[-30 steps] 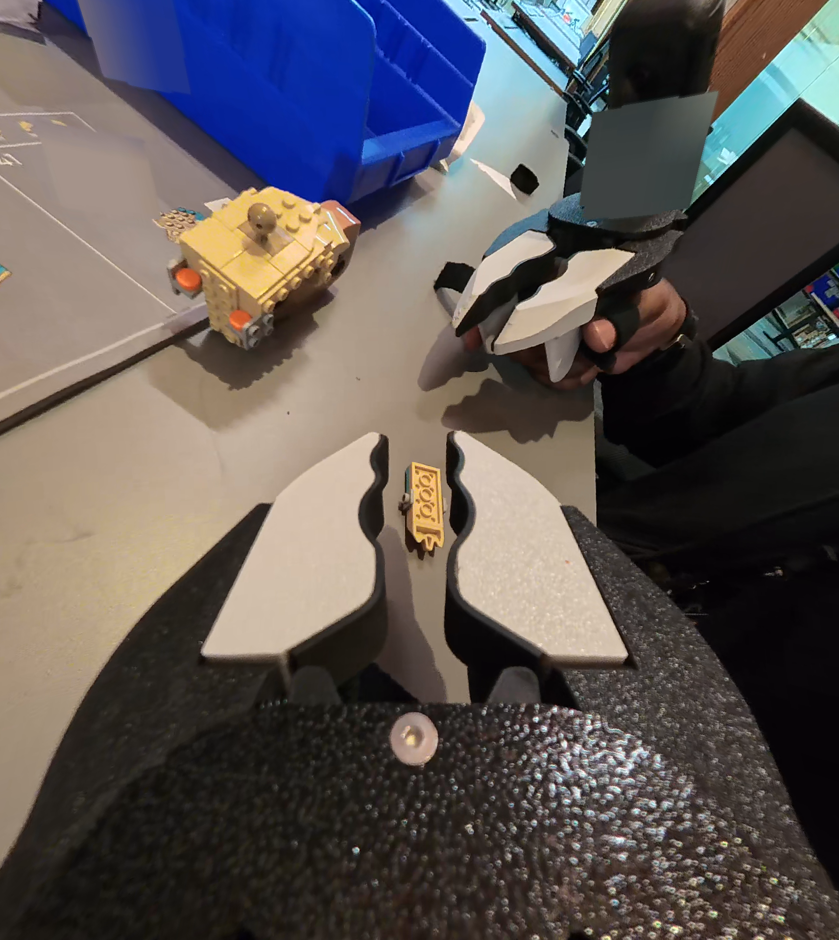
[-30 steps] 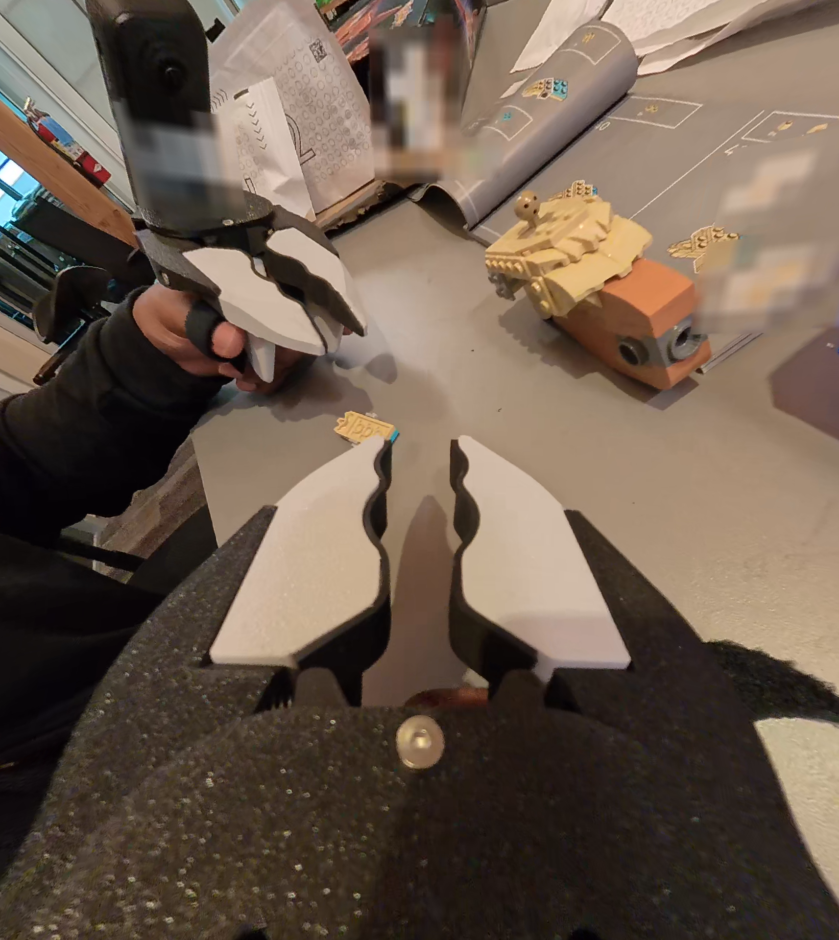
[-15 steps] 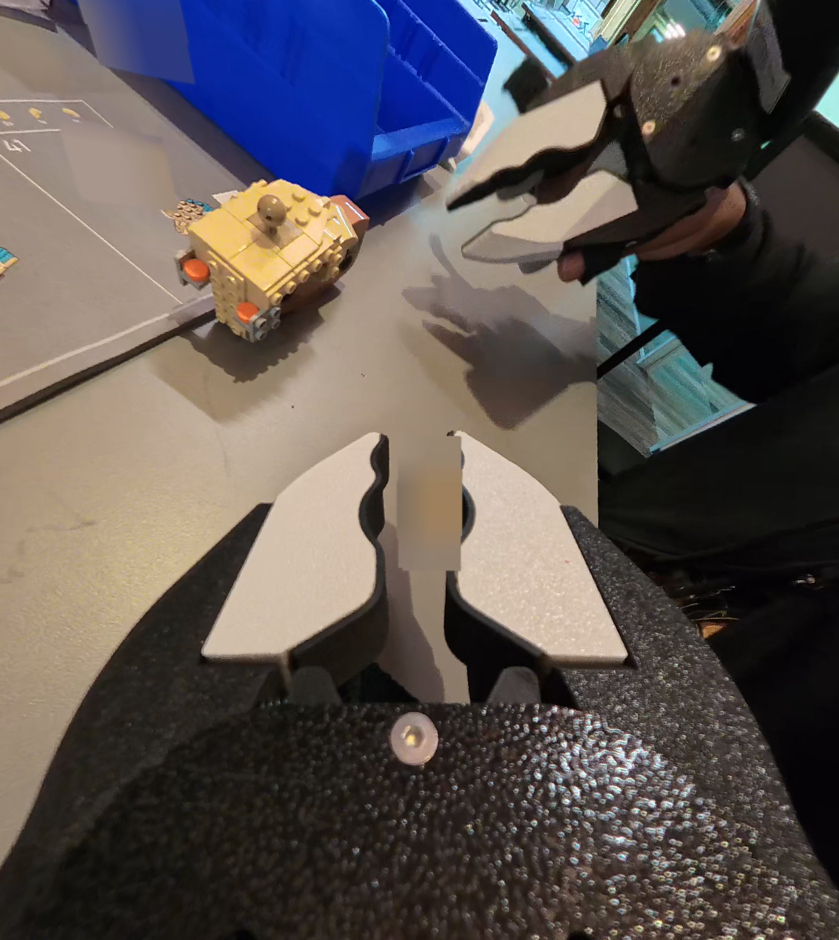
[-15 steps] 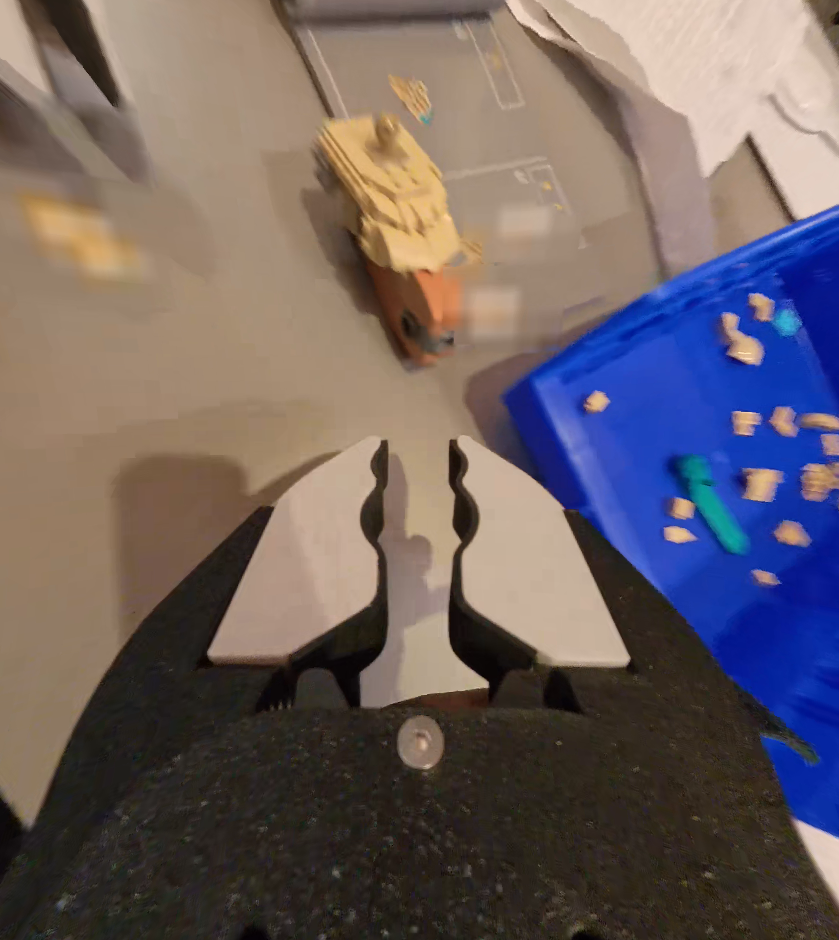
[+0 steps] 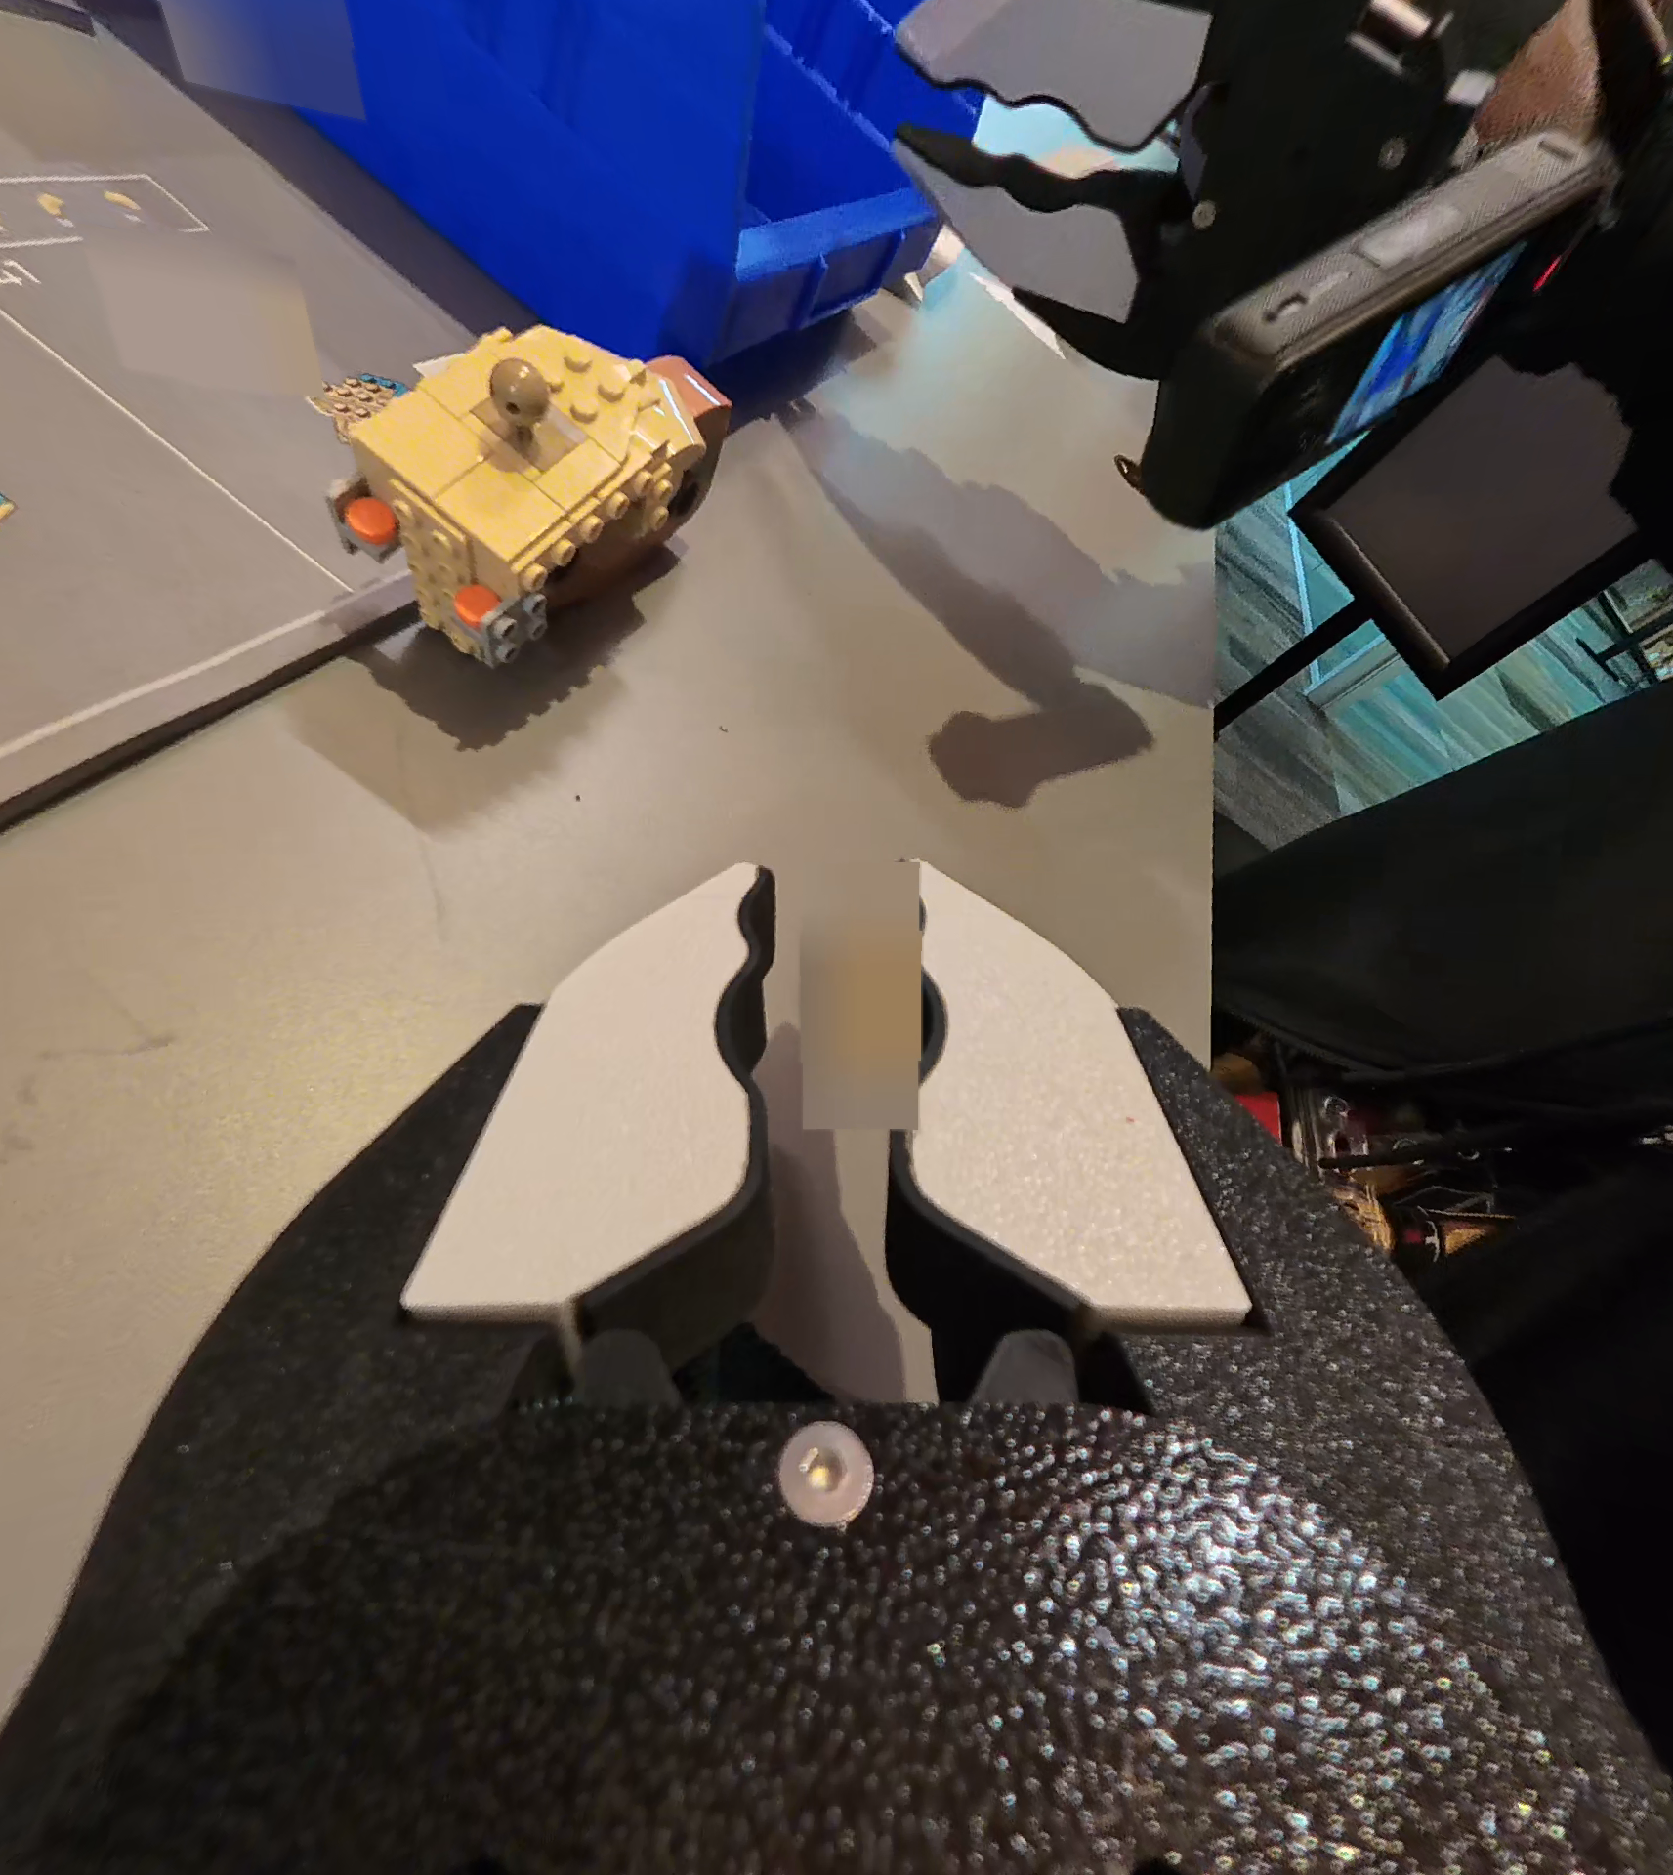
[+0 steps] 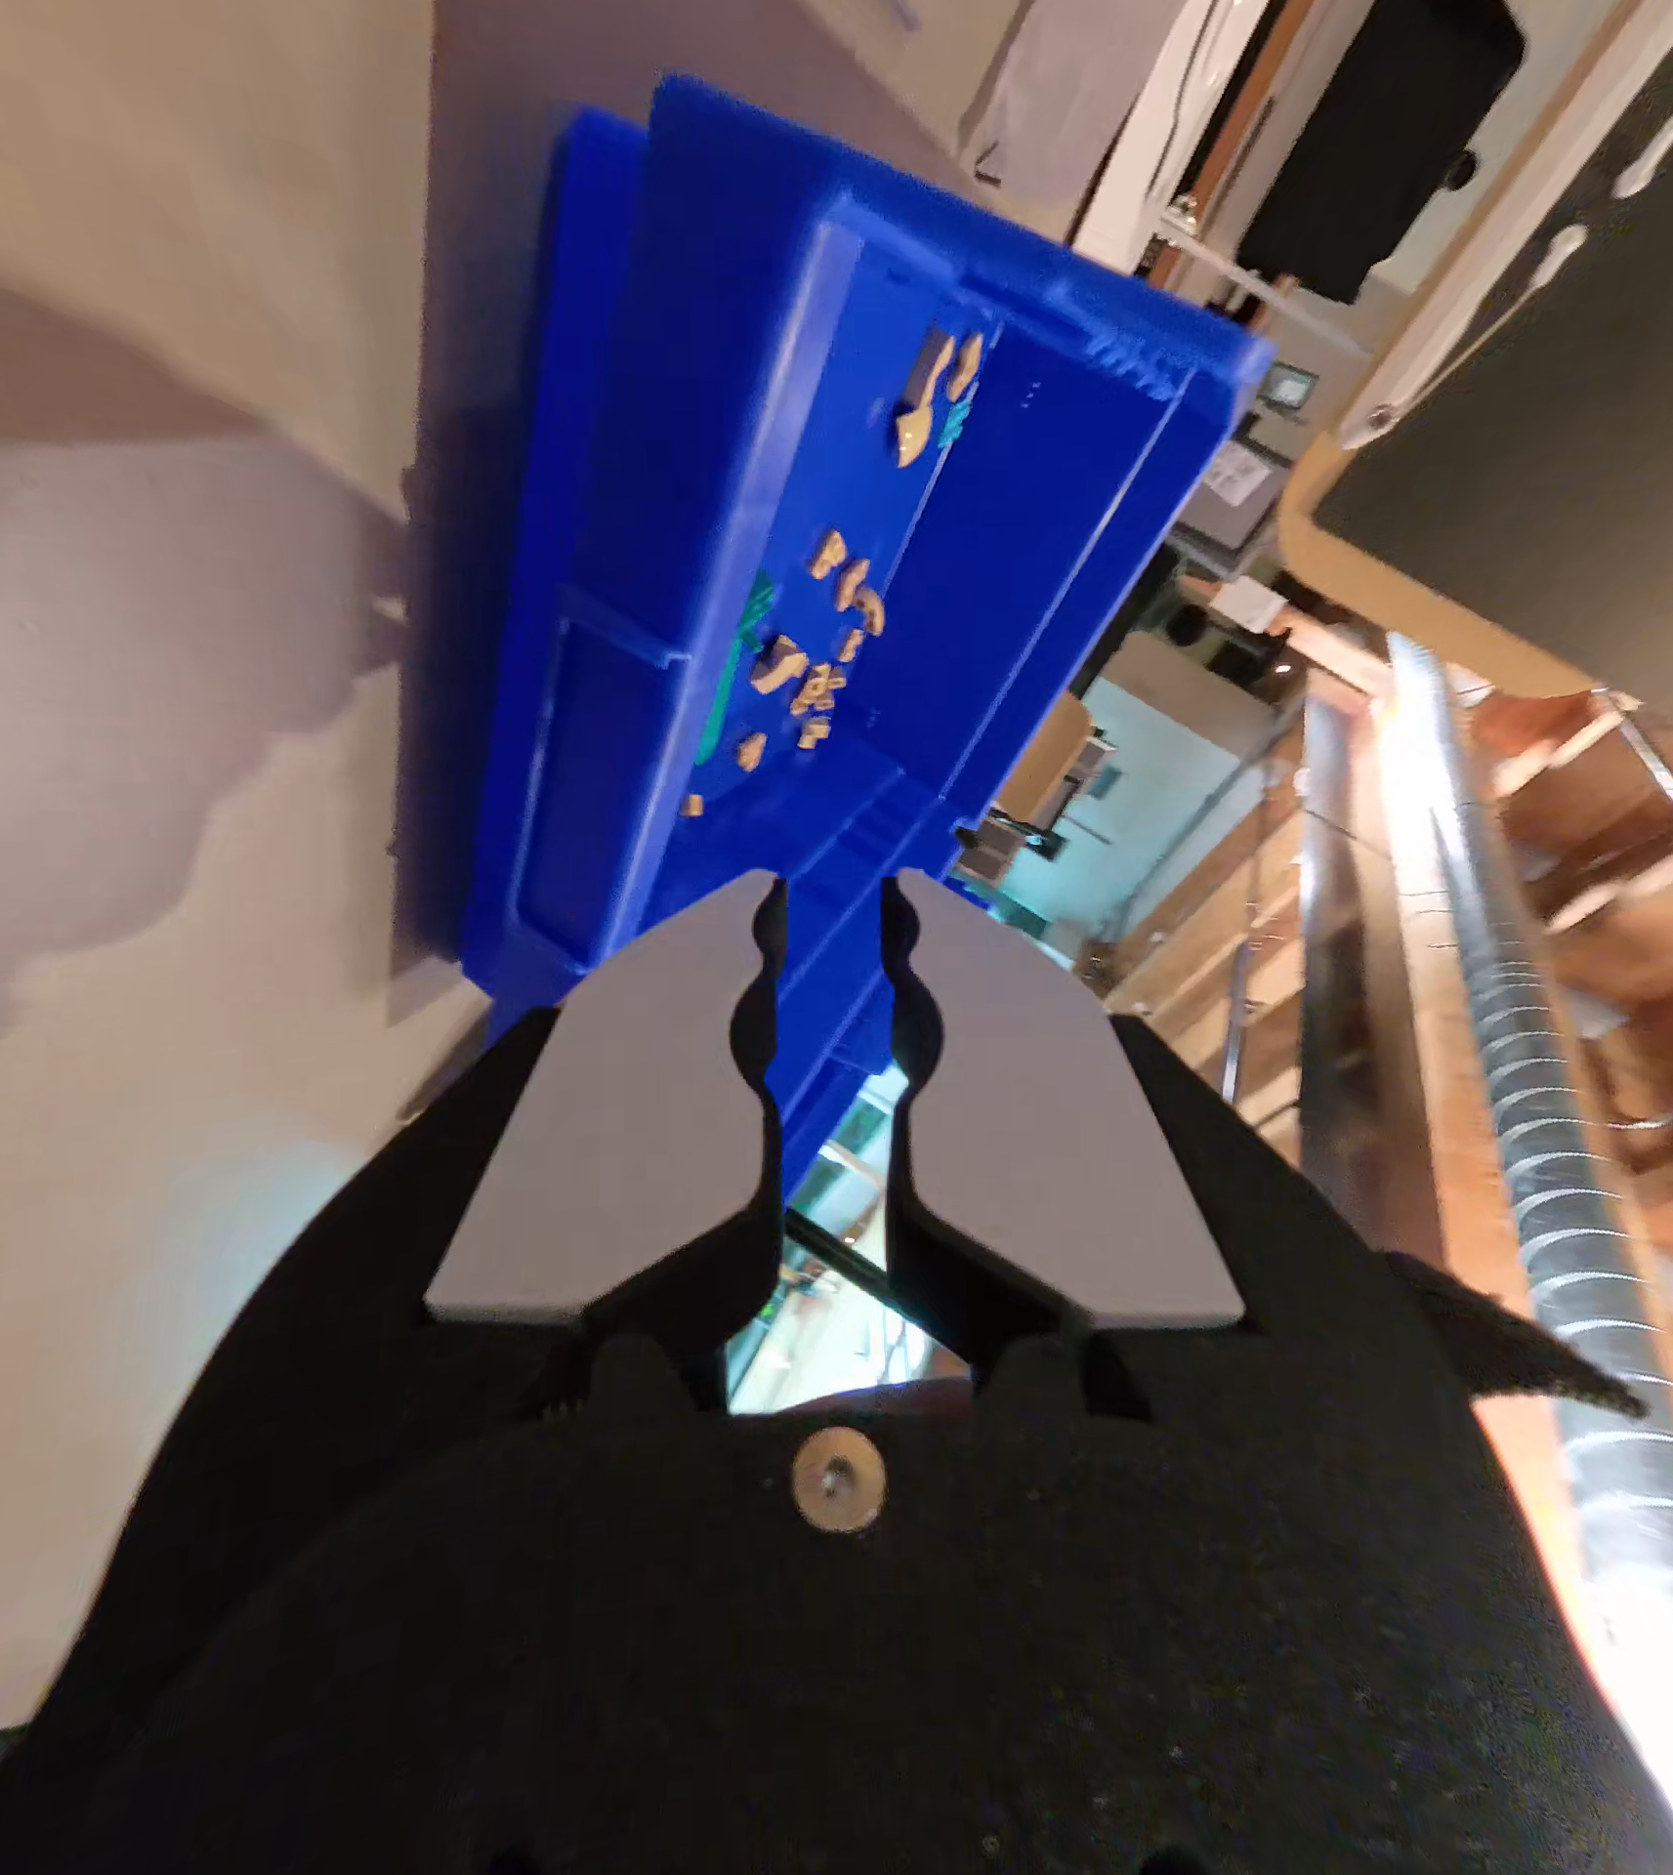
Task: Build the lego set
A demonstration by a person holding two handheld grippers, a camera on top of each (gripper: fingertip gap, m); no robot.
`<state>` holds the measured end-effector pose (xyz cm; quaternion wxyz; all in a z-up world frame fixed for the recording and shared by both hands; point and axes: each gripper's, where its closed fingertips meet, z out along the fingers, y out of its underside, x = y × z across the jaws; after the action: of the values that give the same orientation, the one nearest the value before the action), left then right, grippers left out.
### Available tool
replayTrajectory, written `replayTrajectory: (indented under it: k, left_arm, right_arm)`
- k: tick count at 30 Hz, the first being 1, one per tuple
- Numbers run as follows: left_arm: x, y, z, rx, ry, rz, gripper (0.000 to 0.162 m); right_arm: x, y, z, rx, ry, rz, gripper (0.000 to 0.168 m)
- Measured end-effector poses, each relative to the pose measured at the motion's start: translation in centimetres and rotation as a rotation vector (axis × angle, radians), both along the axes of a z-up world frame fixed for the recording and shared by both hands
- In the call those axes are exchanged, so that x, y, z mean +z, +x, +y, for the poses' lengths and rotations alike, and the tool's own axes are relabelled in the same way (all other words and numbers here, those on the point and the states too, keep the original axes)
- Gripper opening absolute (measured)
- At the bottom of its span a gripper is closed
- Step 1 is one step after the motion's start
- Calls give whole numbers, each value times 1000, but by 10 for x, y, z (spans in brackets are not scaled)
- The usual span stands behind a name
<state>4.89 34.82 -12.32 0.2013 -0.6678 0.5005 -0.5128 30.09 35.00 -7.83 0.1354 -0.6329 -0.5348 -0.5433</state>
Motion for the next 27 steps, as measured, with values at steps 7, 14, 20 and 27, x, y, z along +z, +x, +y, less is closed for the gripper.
replayTrajectory:
  k: [7,14,20,27]
  left_arm:
    - [1,-1,1,2,-25,-11,21]
    - [2,-1,1,1,-33,-13,21]
    - [4,-1,2,5,-34,-30,21]
    - [4,-2,2,7,-42,-31,21]
  right_arm:
    - [29,2,7,66,75,-248,17]
    - [60,-12,16,188,134,-509,15]
    - [55,-24,19,209,114,-509,14]
    - [47,-16,16,164,82,-453,15]
